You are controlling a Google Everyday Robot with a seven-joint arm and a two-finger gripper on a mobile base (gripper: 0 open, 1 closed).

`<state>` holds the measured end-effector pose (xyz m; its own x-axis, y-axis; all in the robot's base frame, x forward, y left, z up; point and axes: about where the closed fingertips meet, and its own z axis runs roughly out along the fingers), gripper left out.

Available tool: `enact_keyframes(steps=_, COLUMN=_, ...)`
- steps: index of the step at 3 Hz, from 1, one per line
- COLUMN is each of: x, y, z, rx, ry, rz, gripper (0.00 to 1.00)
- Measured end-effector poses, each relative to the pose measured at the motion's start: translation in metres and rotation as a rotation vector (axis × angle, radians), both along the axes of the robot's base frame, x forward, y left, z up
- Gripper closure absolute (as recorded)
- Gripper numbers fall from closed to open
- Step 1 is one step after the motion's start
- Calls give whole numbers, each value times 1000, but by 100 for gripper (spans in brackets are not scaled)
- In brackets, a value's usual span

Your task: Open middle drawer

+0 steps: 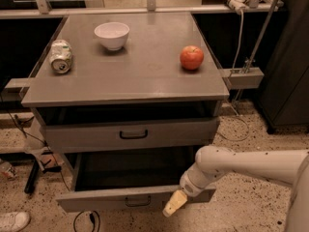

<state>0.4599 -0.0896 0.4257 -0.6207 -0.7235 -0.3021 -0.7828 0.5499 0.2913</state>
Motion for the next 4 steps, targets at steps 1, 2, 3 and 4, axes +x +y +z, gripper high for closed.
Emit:
enact_keyframes(steps=1, x=-26, y=-13, z=-1, rx=-21, ry=47, rz=-11, gripper=0)
enact_keyframes(steps=2, x=-26, y=-13, z=0, rx=-22, ry=47, rz=-11, gripper=0)
enact_keyframes(steps=3, x=-54, y=-29, z=3, rx=-49, ry=97, rz=-22, gripper=0)
enact_keyframes(steps=4, x=-47, y=-23, z=0, rx=-48, ry=107, rz=-21, gripper=0)
